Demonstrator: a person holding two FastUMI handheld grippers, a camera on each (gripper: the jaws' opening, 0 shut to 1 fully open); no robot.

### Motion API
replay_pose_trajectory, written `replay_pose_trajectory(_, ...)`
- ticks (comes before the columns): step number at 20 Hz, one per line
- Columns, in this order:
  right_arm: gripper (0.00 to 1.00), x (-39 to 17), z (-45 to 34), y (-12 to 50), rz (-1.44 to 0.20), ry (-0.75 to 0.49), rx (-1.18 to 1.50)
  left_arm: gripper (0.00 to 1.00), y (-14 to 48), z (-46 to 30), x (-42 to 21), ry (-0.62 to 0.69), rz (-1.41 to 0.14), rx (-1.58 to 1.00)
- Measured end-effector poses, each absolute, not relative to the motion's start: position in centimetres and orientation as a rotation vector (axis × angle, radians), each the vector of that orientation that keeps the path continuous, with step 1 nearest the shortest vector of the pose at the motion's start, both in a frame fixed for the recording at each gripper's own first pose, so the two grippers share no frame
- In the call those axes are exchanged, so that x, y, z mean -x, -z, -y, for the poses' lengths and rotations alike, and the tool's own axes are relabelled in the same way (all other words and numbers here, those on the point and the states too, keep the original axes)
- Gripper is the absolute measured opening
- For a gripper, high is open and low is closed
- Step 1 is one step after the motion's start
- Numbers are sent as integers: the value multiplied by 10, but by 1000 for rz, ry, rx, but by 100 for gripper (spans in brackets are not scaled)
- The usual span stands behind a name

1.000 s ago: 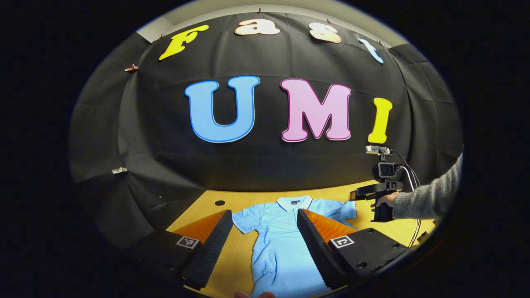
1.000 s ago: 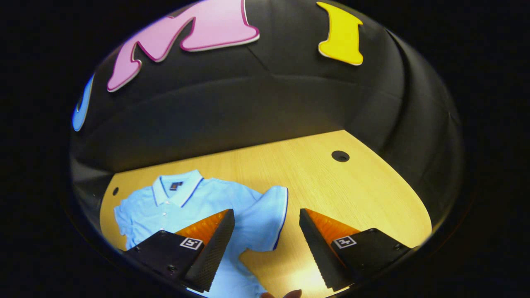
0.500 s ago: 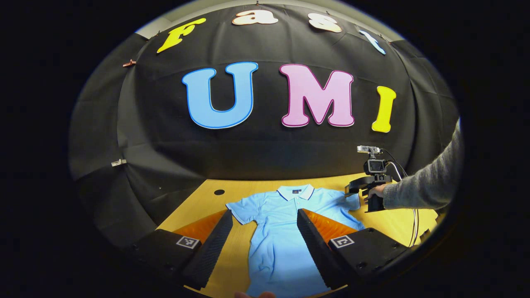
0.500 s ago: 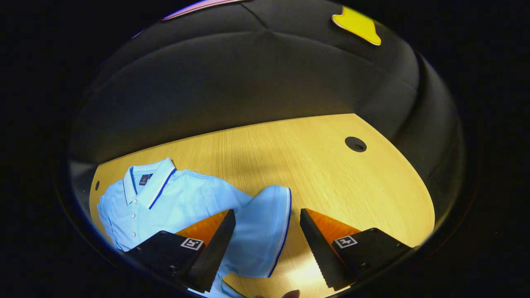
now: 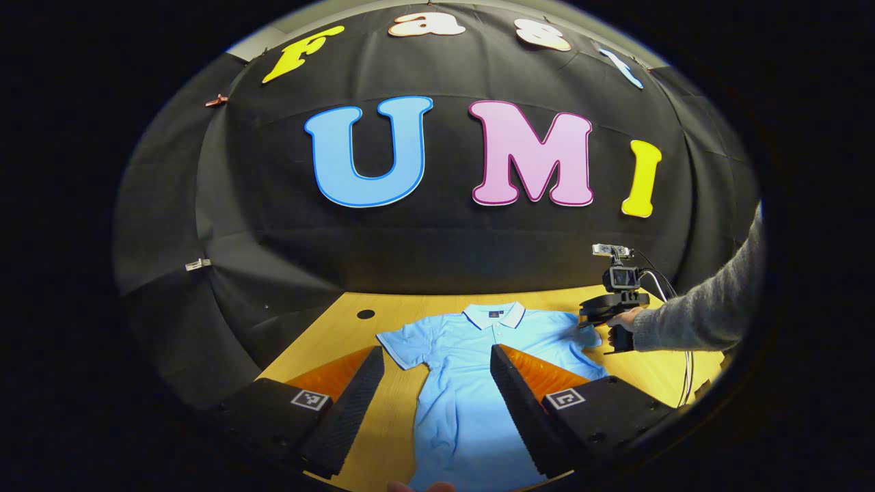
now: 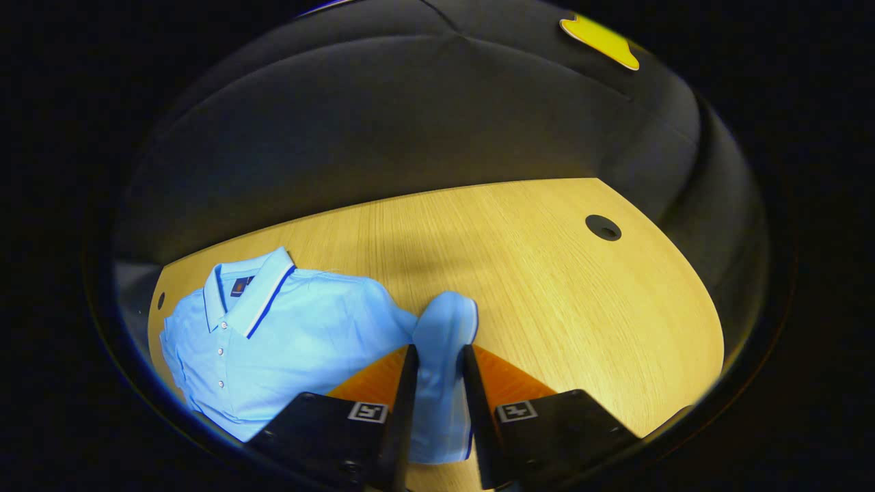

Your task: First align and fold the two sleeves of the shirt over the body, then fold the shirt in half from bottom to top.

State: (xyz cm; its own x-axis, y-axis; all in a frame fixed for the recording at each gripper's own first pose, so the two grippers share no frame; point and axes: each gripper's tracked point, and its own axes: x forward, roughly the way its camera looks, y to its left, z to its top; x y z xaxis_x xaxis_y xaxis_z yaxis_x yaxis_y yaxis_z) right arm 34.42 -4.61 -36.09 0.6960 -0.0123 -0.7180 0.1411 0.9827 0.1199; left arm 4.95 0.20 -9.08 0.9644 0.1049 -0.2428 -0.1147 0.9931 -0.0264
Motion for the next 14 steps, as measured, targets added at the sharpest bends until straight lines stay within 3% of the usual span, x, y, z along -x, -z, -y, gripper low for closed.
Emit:
replay_pose_trajectory(2,19,-343,42,358,-799,82,-166,99,92,-2,-48,-110,-248,41)
replay_pose_trajectory(6,0,-342,44,353,-777,95,-89,99,94,-8,-45,-113,-250,40)
replay_pose_trajectory(7,5,-341,41,347,-763,88,-70,99,93,-9,-44,-115,-250,43)
replay_pose_trajectory(14,5,-339,3,297,-655,-11,-26,99,97,-18,-36,-126,-245,64)
